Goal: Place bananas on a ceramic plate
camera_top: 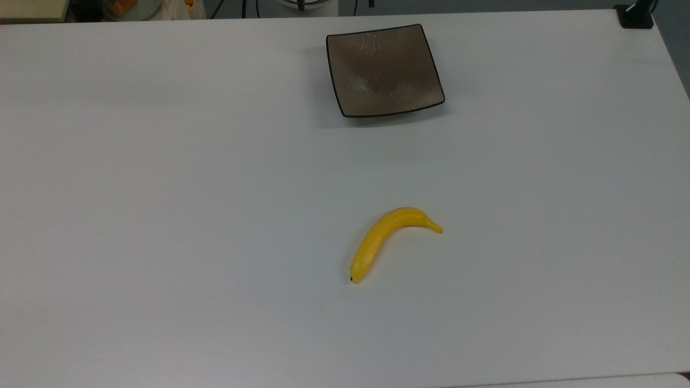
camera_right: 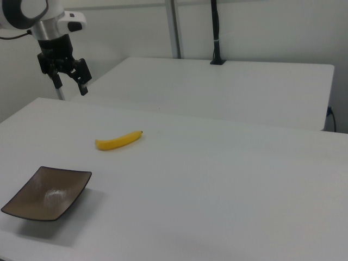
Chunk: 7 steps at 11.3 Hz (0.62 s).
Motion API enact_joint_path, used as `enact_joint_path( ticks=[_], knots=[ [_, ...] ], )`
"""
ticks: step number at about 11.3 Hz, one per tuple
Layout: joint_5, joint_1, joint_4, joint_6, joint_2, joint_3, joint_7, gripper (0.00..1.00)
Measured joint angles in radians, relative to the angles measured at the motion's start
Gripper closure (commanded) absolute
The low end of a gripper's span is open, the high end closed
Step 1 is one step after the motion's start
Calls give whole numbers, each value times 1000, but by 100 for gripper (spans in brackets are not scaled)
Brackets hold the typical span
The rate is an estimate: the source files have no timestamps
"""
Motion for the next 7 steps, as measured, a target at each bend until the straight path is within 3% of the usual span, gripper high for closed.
enact_joint_path(
  ticks=[7],
  knots=[
    [0, 9, -22, 0, 13, -10, 0, 0]
  ],
)
